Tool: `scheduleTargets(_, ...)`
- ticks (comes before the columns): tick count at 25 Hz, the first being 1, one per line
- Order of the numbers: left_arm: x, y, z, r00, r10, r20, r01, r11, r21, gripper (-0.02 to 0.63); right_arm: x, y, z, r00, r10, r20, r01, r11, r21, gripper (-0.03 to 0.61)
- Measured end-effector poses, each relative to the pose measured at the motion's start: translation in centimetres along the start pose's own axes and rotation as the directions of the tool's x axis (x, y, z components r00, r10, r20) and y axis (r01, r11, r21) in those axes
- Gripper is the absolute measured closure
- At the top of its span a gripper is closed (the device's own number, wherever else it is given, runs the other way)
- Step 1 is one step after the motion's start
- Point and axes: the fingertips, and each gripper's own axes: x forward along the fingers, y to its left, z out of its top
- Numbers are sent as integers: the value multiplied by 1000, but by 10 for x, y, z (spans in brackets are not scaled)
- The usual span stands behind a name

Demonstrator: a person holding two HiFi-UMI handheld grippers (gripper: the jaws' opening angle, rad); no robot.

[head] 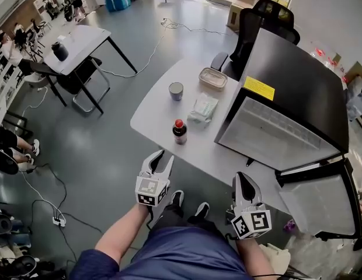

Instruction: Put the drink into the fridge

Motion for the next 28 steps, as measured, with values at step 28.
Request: scheduleTargets(28, 137, 25, -42, 979, -153, -134, 159, 987, 36, 310, -31, -2, 5, 952, -305, 25, 305, 952, -6, 572)
